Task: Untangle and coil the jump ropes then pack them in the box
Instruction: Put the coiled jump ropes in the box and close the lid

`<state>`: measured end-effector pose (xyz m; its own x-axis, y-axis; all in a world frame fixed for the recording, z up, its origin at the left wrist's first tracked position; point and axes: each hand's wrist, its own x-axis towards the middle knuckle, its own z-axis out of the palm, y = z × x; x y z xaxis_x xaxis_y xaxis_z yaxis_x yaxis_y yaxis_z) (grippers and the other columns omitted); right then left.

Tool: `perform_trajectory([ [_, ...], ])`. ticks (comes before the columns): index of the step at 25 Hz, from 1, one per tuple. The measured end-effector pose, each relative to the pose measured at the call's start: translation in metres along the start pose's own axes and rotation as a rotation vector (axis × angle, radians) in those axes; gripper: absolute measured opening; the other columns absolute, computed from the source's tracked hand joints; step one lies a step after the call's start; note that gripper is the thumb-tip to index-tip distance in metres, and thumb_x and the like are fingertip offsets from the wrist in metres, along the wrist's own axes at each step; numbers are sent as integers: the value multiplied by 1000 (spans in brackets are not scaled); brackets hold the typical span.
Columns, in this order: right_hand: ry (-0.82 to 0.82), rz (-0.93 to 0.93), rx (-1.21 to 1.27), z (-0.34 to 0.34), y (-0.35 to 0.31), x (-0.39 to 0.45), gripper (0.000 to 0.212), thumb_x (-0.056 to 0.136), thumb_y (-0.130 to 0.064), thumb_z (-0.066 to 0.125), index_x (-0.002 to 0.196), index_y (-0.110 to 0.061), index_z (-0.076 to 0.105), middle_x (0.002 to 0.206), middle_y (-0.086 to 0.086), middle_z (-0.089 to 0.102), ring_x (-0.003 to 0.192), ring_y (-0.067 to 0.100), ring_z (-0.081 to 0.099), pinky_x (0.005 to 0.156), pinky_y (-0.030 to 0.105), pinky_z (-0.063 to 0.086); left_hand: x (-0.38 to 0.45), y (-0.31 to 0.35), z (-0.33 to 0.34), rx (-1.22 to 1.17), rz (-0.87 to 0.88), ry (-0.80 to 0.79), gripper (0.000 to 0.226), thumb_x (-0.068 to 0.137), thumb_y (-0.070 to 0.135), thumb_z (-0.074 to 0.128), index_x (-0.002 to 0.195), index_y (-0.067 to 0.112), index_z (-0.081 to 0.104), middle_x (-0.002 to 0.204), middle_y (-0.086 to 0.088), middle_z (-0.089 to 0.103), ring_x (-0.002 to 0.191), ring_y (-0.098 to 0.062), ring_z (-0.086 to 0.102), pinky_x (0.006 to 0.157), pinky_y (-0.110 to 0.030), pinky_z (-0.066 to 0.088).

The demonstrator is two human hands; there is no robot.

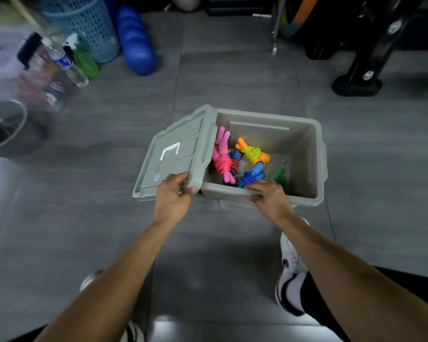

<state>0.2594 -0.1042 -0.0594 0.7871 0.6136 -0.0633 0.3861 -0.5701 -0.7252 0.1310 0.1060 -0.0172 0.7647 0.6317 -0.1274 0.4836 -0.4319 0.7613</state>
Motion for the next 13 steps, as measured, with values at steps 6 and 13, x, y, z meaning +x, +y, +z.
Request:
perform_trajectory([
  [6, -122, 43, 82, 11, -16, -110, 29, 70, 7, 73, 97, -3, 74, 103, 12, 72, 99, 22, 66, 89, 7, 36, -110, 16, -17, -206, -17, 1, 24, 78, 10, 76, 99, 20, 73, 91, 0, 65, 83, -6, 61, 78, -17, 44],
  [13, -126, 465, 813, -38, -65, -150, 13, 95, -16, 56, 105, -12, 63, 100, 9, 69, 84, 22, 67, 79, 30, 54, -202, 31, 14, -165, 103, -33, 34, 79, 15, 77, 112, 8, 70, 85, 1, 57, 77, -11, 57, 71, -7, 40],
])
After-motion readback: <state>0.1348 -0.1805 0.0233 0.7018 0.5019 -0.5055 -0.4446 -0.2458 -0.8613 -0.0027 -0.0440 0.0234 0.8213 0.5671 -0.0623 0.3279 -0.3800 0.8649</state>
